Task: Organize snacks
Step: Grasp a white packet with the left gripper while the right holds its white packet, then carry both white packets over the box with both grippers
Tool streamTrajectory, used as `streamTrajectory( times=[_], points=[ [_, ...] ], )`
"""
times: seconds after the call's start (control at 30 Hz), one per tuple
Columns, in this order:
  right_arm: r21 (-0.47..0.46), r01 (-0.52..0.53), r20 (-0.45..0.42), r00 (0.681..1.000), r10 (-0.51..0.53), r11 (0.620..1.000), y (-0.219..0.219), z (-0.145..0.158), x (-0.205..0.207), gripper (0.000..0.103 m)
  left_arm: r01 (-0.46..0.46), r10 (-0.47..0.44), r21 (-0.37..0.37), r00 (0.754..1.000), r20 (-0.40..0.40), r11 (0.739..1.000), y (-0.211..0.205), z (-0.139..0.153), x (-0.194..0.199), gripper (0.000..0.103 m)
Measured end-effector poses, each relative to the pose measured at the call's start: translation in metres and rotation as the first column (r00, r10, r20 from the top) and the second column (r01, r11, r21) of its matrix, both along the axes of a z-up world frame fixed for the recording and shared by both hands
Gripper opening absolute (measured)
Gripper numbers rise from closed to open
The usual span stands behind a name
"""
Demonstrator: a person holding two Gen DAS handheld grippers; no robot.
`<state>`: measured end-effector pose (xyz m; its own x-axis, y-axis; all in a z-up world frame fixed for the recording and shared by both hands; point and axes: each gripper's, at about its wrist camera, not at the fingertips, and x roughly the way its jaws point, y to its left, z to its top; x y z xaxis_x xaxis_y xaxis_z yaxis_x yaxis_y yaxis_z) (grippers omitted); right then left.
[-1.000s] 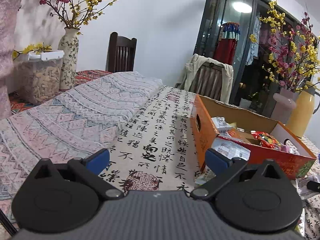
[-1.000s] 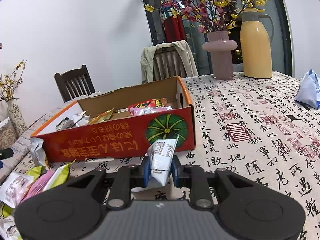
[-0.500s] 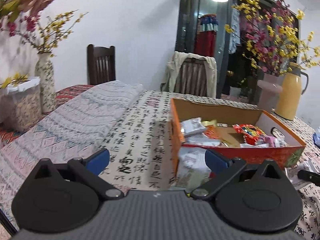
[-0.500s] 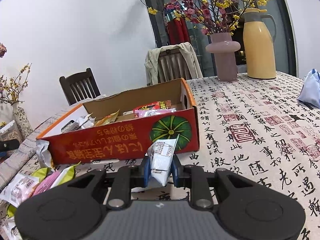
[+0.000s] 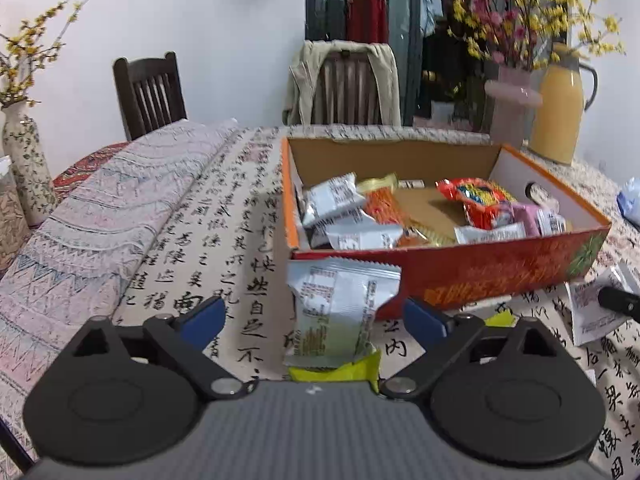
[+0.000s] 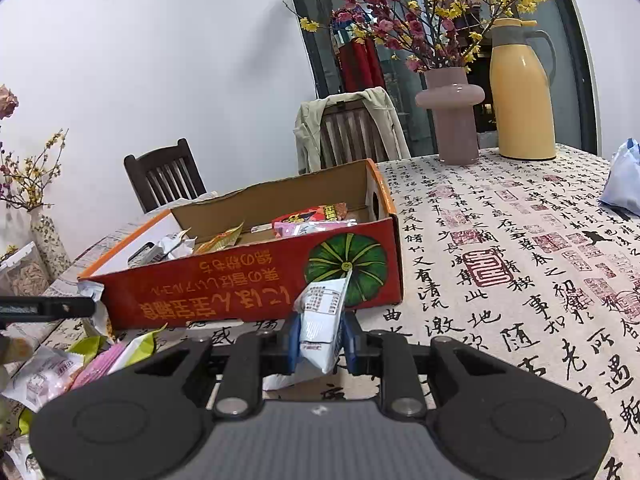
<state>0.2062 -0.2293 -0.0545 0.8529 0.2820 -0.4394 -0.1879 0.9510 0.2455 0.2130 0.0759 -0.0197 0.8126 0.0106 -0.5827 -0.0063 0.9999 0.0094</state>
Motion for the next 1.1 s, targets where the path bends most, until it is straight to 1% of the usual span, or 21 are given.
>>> streamTrajectory(
  times=[0.07,0.1,0.17,0.2,0.33,0.53,0.73,0.83,0.97,1.1],
  points=[
    [0.001,-0.002,-0.001,1.000,0.002,1.000,0.000,0.000,0.000,0.021,0.011,-0.011,0.013,1.000,-0.018,1.000,-0.003,-0.001,0.004,0.078],
    [0.002,-0.003,0.000,1.000,0.003,1.000,0.000,0.000,0.000,0.021,0.016,-0.016,0.017,1.000,-0.024,1.000,-0.004,0.000,0.005,0.073],
    [0.003,-0.004,0.000,1.000,0.004,1.000,0.000,0.000,0.001,0.021,0.033,-0.033,0.016,0.999,-0.041,0.999,-0.006,-0.001,0.008,0.046],
    [0.004,-0.005,-0.001,1.000,0.005,1.000,0.000,0.000,0.001,0.021,0.038,-0.038,0.012,0.998,-0.045,0.999,-0.007,-0.001,0.009,0.041],
    [0.009,-0.008,0.000,1.000,0.008,1.000,-0.001,0.000,0.001,0.021,0.042,-0.042,-0.002,0.999,-0.029,0.999,-0.006,0.000,0.005,0.041],
    [0.010,-0.010,0.008,1.000,0.010,1.000,0.000,0.000,-0.001,0.021,0.018,-0.018,-0.017,1.000,0.001,1.000,-0.001,0.006,-0.002,0.041],
    [0.014,-0.016,0.052,0.999,0.015,1.000,0.000,0.004,-0.010,0.021,0.006,-0.005,-0.026,0.998,0.055,1.000,0.005,0.023,-0.015,0.041],
    [0.017,-0.020,0.064,0.998,0.019,1.000,0.001,0.012,-0.013,0.021,0.005,-0.002,-0.029,0.995,0.100,1.000,0.005,0.036,-0.022,0.041],
    [0.022,-0.040,0.120,0.992,0.038,0.999,0.007,0.031,-0.018,0.021,0.013,-0.006,-0.044,0.988,0.156,0.999,0.002,0.052,-0.025,0.041],
    [0.024,-0.055,0.160,0.986,0.051,0.998,0.015,0.048,-0.012,0.021,0.027,-0.015,-0.058,0.981,0.193,0.998,-0.005,0.063,-0.022,0.041]
  ],
)
